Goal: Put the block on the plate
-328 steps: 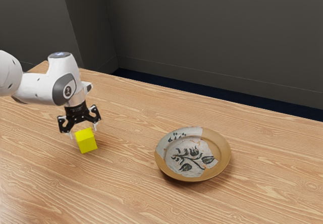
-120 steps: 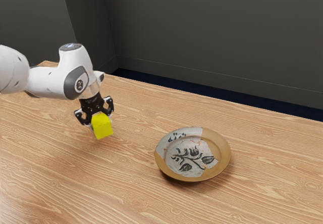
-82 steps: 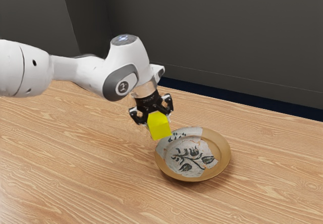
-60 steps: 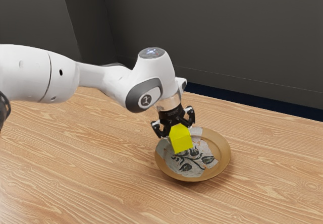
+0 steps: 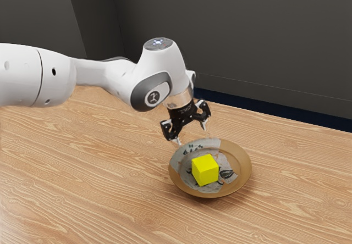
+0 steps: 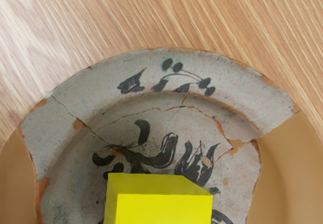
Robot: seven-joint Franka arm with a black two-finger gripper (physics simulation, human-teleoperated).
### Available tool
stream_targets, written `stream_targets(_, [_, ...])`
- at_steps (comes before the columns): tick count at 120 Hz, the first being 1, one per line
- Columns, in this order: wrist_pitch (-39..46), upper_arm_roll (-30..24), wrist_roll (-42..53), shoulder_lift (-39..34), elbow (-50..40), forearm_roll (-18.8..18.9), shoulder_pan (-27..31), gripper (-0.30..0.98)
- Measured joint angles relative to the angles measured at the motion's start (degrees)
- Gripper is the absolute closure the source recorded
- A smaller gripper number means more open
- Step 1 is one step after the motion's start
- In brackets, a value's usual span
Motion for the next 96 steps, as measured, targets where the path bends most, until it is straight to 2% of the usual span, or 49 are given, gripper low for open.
stream_targets(28, [-7.0,7.3,14.4,-3.0,1.9,-0.6,0.2,0.01])
stream_targets(63, [-13.6,15.9,35.8,-6.5,4.1,0.9,0.2,0.0])
stream_targets(96, [-20.3,17.1,49.3,-16.0,0.7,3.1,0.4,0.0])
